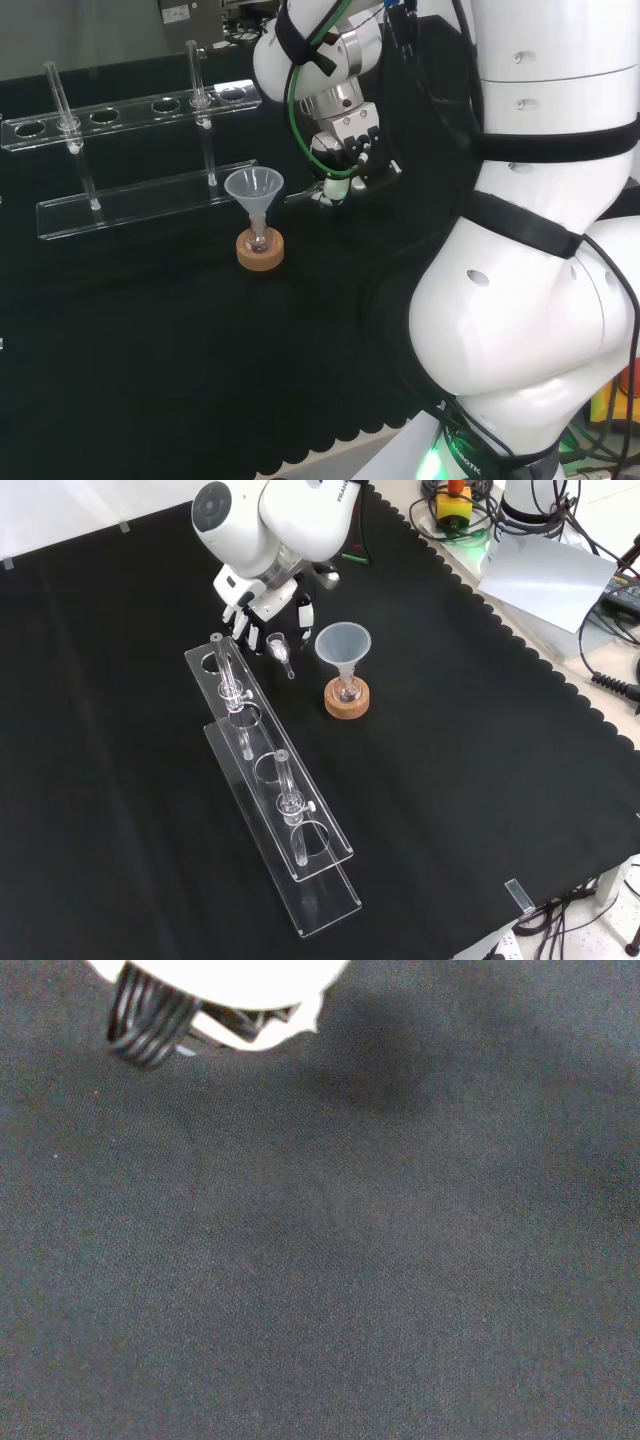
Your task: Pick up the weighing funnel.
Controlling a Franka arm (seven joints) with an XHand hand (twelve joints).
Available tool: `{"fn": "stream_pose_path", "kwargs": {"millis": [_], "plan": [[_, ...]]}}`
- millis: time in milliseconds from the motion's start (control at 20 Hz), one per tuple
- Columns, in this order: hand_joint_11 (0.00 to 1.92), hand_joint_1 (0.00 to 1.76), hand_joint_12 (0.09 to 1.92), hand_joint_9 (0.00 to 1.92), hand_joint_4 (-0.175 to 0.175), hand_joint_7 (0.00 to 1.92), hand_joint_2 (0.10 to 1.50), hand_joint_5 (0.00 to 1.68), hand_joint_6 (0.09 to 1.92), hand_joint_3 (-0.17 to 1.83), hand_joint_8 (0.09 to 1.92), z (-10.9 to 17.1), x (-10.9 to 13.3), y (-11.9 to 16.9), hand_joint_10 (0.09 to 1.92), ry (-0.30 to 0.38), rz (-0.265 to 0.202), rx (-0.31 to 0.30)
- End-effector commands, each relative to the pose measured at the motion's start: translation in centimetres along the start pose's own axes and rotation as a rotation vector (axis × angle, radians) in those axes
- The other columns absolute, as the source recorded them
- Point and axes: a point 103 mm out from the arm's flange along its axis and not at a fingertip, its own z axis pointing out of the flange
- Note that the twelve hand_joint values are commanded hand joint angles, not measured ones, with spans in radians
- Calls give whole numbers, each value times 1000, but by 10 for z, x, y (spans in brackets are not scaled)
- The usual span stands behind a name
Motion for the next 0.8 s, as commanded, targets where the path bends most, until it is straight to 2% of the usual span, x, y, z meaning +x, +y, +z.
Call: {"fn": "stream_pose_path", "kwargs": {"millis": [50, 450, 800], "plan": [[406, 1108, 1307, 748, 175, 429, 688, 1212, 774, 644, 647, 2, -2, -5, 551, 17, 5, -14], [407, 1108, 1306, 750, 175, 428, 688, 1211, 774, 643, 646, -11, -8, -11, 550, 8, 9, -48], [407, 1108, 1305, 750, 175, 428, 689, 1210, 776, 642, 647, -38, -21, -31, 549, -56, 38, -75]]}}
